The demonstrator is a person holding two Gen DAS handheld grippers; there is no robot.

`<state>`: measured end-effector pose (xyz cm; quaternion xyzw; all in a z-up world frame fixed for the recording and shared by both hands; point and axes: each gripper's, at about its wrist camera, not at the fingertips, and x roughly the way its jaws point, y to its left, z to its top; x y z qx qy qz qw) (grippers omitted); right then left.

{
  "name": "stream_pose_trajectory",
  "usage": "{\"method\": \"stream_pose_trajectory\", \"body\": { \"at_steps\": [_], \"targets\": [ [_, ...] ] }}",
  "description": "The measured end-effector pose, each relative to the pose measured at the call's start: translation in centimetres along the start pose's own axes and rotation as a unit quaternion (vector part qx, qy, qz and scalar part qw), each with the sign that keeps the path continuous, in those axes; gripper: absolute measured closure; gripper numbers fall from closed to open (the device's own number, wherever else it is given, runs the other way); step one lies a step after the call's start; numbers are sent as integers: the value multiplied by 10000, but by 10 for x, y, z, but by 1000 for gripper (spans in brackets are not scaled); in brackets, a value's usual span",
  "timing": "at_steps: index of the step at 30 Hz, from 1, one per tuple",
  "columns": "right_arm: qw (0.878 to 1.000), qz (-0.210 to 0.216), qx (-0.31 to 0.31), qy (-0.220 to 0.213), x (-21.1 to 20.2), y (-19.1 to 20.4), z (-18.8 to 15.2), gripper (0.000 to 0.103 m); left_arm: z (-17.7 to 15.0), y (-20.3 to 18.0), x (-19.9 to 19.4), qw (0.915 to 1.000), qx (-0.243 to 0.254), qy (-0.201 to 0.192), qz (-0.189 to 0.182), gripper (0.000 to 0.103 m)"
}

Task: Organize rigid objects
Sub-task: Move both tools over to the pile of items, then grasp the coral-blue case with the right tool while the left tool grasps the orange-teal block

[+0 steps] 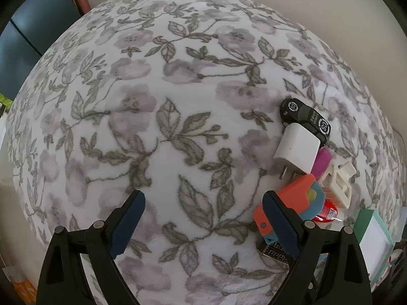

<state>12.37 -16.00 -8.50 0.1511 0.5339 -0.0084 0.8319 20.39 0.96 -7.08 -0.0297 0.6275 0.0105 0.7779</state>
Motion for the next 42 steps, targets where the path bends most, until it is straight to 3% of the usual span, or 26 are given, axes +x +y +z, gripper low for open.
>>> {"method": "stream_pose_trajectory", "body": {
  "at_steps": [8, 13, 20, 26, 36, 42],
  "targets": [
    [9986, -371, -334, -173, 5, 11, -1, 15, -3, -14, 4, 9999, 138, 38, 63, 9],
    [9969, -620, -387, -278, 3, 8, -1, 27, -4, -17, 6, 9997, 211, 37, 110, 9],
    [9960, -759, -367, -309, 1, 0, 3, 28, -5, -25, 2, 9995, 302, 8, 126, 9],
    [9968, -765, -2, -250, -6, -17, 5, 28, -7, -38, 0, 9989, 433, 67, -158, 9],
    [9967, -802, -78, -128, -9, -18, 5, 28, -14, -70, -5, 9951, 847, 58, -502, 9],
    [9969, -785, -64, -91, -10, -20, 4, 28, -18, -93, 0, 9925, 1193, -14, -273, 9]
  ]
}}
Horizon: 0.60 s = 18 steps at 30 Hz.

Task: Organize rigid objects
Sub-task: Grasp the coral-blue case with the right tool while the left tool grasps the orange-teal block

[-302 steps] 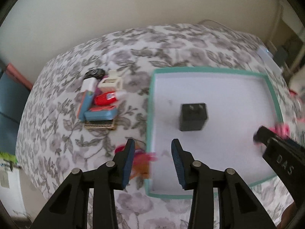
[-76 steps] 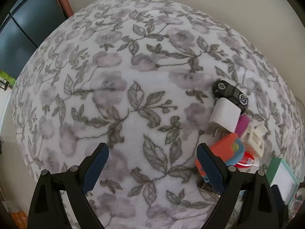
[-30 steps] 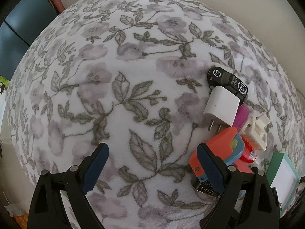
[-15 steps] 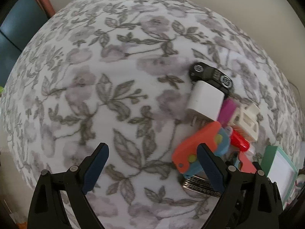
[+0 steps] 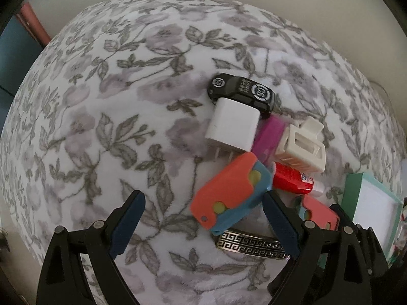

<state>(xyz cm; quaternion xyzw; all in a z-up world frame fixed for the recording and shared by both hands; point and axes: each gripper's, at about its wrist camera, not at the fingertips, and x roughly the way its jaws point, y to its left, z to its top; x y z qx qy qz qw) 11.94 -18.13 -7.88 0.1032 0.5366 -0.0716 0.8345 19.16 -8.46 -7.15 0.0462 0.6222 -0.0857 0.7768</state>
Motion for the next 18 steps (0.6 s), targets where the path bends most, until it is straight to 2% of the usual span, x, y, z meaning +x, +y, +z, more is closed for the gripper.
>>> {"method": "stream_pose_trajectory", "body": {
  "at_steps": [9, 11, 13, 15, 18],
  "targets": [
    [9998, -107, -180, 19, 1, 5, -3, 28, -1, -18, 31, 9989, 119, 55, 452, 11],
    [9996, -157, -231, 23, 2, 7, -4, 28, -1, -19, 32, 9991, 90, 48, 404, 20],
    [9994, -212, -277, 26, 2, 8, -4, 28, -1, -19, 33, 9995, -22, 70, 291, 40],
    [9992, -243, -305, 28, 3, 8, -3, 28, -1, -16, 34, 9997, -81, 102, 190, 47],
    [9991, -278, -332, 25, 3, 8, -3, 28, -1, -16, 33, 9993, -47, 64, 370, 47]
  ]
}}
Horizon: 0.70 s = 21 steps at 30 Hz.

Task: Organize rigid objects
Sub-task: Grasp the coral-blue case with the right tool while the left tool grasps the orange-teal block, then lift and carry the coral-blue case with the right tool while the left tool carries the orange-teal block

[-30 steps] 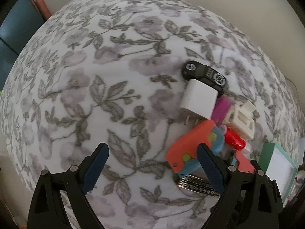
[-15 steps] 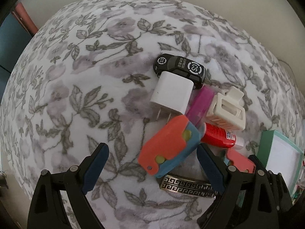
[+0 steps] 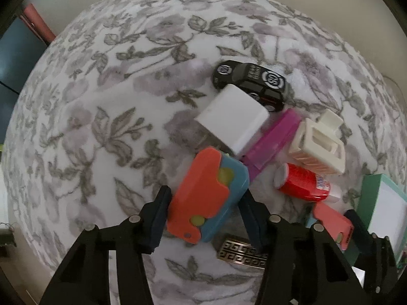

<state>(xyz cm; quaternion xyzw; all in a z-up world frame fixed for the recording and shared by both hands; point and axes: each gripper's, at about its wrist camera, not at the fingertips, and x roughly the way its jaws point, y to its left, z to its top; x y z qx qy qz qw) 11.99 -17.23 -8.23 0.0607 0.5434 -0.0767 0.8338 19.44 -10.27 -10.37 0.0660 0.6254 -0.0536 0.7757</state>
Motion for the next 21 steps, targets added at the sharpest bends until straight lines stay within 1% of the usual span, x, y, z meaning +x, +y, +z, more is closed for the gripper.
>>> {"method": "stream_pose_trajectory", "body": {
  "at_steps": [4, 9, 12, 14, 15, 17, 18, 21],
  "targets": [
    [9999, -87, -81, 1, 1, 2, 0, 28, 1, 17, -3, 9999, -151, 14, -54, 48],
    [9999, -96, -78, 59, 1, 3, 0, 28, 3, 27, -9, 9995, -301, -74, 48, 49],
    [9996, 158, 188, 131, -3, -4, 1, 28, 5, 36, -18, 9990, -408, -195, 24, 54],
    [9993, 245, 260, 128, -6, -8, 1, 28, 6, 41, -25, 9987, -439, -273, 23, 57],
    [9991, 282, 273, 130, -7, -8, 1, 28, 6, 43, -28, 9985, -453, -311, 5, 67],
    [9989, 342, 301, 128, -9, -9, 1, 28, 7, 46, -35, 9979, -524, -367, -64, 68],
    [9988, 355, 299, 129, -10, -9, 1, 28, 7, 45, -37, 9979, -511, -388, -37, 71],
    [9985, 426, 333, 132, -13, -10, 0, 28, 6, 42, -37, 9983, -442, -369, 10, 71]
  ]
}}
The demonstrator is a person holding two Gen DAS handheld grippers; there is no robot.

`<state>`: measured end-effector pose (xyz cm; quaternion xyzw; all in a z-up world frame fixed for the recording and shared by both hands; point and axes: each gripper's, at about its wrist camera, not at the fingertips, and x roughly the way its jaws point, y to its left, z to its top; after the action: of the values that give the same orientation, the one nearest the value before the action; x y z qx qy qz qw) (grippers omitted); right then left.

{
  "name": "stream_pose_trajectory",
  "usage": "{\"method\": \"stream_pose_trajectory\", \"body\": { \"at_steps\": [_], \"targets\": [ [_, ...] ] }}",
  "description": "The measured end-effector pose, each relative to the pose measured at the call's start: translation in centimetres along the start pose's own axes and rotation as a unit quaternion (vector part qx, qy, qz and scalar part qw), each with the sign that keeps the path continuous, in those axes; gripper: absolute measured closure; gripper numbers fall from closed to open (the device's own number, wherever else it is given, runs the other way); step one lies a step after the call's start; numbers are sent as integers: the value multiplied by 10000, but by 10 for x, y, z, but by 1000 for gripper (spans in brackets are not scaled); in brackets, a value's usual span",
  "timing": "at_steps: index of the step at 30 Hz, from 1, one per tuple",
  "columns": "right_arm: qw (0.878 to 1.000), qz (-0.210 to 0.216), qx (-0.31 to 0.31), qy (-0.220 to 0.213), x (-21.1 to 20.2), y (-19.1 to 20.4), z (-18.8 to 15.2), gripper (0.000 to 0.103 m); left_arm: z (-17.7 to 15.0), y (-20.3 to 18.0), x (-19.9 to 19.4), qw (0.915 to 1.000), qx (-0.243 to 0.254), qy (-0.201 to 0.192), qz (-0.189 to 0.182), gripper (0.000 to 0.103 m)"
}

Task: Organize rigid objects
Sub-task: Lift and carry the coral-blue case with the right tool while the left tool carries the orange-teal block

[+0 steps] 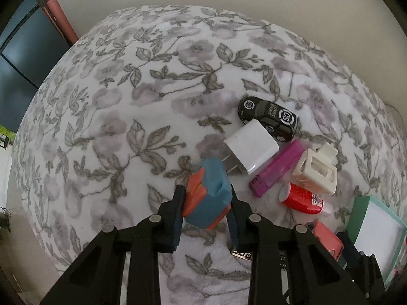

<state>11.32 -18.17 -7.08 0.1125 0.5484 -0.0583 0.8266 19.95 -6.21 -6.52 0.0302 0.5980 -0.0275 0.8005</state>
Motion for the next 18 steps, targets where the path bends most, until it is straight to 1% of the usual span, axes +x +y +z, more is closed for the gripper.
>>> {"method": "stream_pose_trajectory", "body": {
  "at_steps": [4, 6, 9, 11, 14, 18],
  "targets": [
    [10000, 1, 40, -67, -8, -3, 1, 28, -4, -2, -5, 10000, -37, -11, -56, 71],
    [9998, -62, 135, -95, -12, -7, 2, 28, -3, 1, -8, 9998, -120, -14, -182, 71],
    [9992, 145, 349, -99, -16, -16, 4, 28, -5, 7, -13, 9989, -268, 11, -384, 71],
    [9990, 175, 391, -114, -18, -18, 5, 28, -3, 10, -15, 9982, -358, -1, -478, 71],
    [9991, 145, 376, -160, -24, -17, 7, 28, -2, 14, -23, 9977, -420, -80, -519, 71],
    [9983, 260, 445, -256, -37, -19, 8, 28, -1, 18, -38, 9963, -503, -219, -660, 71]
  ]
}}
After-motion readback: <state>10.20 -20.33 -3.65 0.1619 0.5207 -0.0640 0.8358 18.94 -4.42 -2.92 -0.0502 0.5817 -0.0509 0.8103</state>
